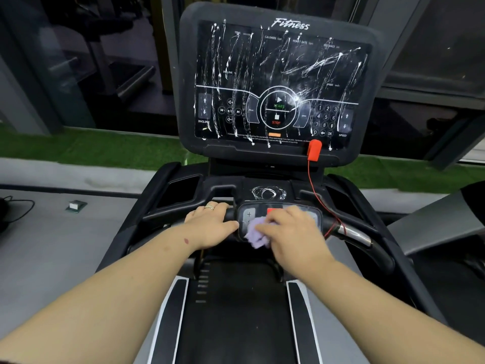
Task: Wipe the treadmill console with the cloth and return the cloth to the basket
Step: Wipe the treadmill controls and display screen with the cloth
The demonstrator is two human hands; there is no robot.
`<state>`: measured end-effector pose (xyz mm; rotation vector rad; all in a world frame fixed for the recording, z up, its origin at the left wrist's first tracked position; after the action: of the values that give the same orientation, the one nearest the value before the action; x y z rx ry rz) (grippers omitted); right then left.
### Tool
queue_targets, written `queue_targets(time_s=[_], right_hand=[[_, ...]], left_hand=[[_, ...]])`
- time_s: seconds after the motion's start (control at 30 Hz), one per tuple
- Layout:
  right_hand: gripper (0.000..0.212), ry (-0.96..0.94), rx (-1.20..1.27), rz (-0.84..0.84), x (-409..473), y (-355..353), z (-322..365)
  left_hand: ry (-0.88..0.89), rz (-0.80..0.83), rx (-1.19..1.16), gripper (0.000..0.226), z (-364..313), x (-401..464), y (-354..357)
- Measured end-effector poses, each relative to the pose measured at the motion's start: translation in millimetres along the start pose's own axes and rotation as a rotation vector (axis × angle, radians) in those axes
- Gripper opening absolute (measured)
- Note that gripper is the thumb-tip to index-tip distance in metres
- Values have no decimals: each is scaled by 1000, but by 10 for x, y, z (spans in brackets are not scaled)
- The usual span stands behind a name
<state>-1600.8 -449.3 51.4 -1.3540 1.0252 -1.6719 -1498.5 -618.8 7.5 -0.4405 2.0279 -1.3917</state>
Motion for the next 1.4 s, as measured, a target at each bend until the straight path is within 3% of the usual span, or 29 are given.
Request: queue_targets(time_s=[0.1,0.17,0.33,0.4,0.53,0.7,0.77,0.9,1.07,1.13,1.23,1.4], right_hand=[[35,285,42,-178,9,-136,-324],[40,342,27,-203,25,-84,-191],[38,-80,32,64,-70,129,141],[35,-41,21,3,-50,7,-94],[35,249,45,-168,22,-77,-176],[37,-95,22,94,-36,190,296],[32,-70,2,70,27,63,107],[38,230,42,-77,179,-71,-66],[43,-23,56,148,-12,187,289],[38,8,69,124,74,107,208],[42,204,134,-35,290,-41,90],[38,39,47,176,92,132,319]], left_hand=[[8,-6,-5,63,-3,-3,5],[12,-6,-7,62,-3,-6,6],[15,-9,-5,62,-5,-8,-3],[19,-10,-5,63,-7,-13,-5],[18,-4,-4,63,-5,-10,-4],[29,2,1,60,-2,-10,-12],[33,1,0,58,4,-6,-9],[29,-4,-2,57,16,-5,7],[34,-2,7,57,18,8,25],[34,-10,10,57,17,5,22],[34,-10,7,57,25,6,28],[38,-9,10,58,22,18,22]])
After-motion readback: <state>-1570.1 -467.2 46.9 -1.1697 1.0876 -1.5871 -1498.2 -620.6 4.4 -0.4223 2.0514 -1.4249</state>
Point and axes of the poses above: each hand's wrist, its own x-axis towards the middle knuckle, its own y-axis out of the palm, z = x × y, the point moved 6 cm from there along x, towards the middle knuckle, and after that the axes turned 9 degrees about x, right-handed, at the moved point
